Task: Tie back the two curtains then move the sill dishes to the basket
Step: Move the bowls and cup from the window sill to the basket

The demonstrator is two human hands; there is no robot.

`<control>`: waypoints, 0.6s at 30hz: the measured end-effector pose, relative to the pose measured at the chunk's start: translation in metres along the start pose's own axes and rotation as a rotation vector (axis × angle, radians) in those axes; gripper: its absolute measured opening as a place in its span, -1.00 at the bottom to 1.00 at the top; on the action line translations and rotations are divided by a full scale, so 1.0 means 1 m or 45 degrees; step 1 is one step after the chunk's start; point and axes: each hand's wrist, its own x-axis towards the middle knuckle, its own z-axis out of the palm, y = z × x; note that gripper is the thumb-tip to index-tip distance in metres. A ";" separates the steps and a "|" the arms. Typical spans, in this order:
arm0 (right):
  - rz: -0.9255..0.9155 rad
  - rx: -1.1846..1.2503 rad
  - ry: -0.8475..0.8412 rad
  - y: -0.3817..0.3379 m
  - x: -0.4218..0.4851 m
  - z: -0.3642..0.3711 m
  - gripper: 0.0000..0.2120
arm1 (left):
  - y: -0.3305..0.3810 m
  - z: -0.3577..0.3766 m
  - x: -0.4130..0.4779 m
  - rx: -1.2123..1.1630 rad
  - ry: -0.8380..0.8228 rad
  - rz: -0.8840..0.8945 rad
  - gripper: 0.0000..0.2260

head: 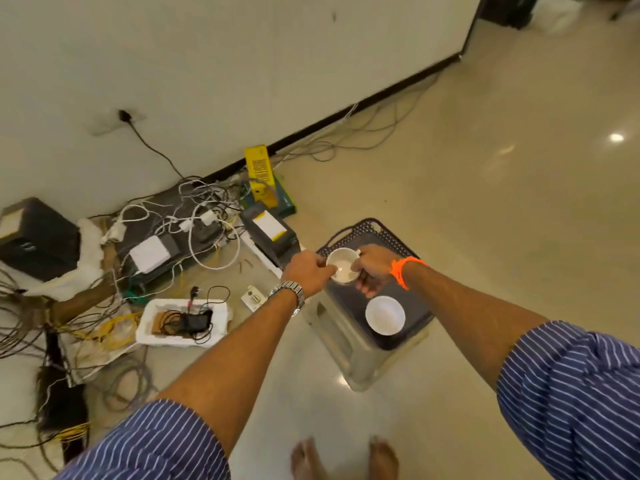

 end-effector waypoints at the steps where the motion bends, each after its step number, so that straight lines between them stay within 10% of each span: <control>1: 0.017 0.007 0.009 0.010 0.007 -0.004 -0.74 | 0.000 0.011 0.009 0.013 -0.021 0.006 -0.70; 18: 0.180 -0.282 0.179 0.099 0.141 0.017 -0.71 | -0.068 0.116 0.124 0.720 -0.086 0.250 -0.66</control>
